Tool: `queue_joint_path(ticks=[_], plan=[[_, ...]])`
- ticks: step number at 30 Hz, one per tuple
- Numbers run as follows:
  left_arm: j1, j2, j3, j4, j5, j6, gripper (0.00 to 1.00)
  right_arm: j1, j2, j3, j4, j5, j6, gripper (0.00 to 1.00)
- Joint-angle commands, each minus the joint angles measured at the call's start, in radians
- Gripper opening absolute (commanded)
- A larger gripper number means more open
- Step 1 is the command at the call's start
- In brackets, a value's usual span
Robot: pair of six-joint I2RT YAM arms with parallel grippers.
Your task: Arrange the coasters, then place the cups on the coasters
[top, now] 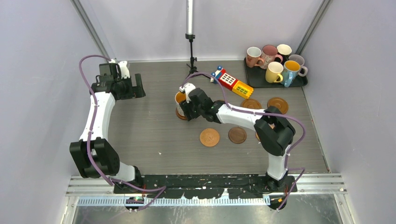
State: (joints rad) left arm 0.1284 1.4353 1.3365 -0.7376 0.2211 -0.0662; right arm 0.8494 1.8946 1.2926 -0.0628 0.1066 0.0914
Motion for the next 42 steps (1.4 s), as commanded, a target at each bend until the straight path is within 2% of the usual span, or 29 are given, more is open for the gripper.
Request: queue_joint_path(ticks=[1,9,12,15,19,25,28,32,37,42], plan=[[0.008,-0.019,0.005,0.024,0.038,0.044,1.0,-0.002,-0.136,0.019,-0.029,-0.049,-0.026,0.64],[0.01,-0.004,0.013,0.002,0.034,0.105,1.0,-0.092,-0.244,0.088,-0.206,-0.257,-0.004,0.65],[0.008,0.015,0.034,-0.012,0.029,0.116,1.0,-0.17,-0.28,0.143,-0.314,-0.415,-0.054,0.66],[0.009,0.05,0.079,-0.047,0.028,0.121,1.0,-0.29,-0.298,0.243,-0.465,-0.499,-0.116,0.67],[0.008,0.076,0.102,-0.053,0.055,0.112,1.0,-0.491,-0.322,0.304,-0.54,-0.575,-0.144,0.67],[0.008,0.082,0.087,-0.018,0.07,0.101,1.0,-0.753,-0.295,0.364,-0.639,-0.557,-0.225,0.67],[0.006,0.088,0.09,-0.018,0.069,0.1,1.0,-0.908,-0.24,0.414,-0.68,-0.561,-0.26,0.67],[0.007,0.093,0.094,-0.02,0.067,0.103,1.0,-1.047,-0.158,0.503,-0.701,-0.551,-0.299,0.66],[0.008,0.103,0.106,-0.029,0.053,0.103,1.0,-1.121,-0.013,0.641,-0.727,-0.368,-0.297,0.62],[0.007,0.112,0.118,-0.04,0.036,0.095,1.0,-1.138,0.118,0.755,-0.752,-0.199,-0.25,0.57]])
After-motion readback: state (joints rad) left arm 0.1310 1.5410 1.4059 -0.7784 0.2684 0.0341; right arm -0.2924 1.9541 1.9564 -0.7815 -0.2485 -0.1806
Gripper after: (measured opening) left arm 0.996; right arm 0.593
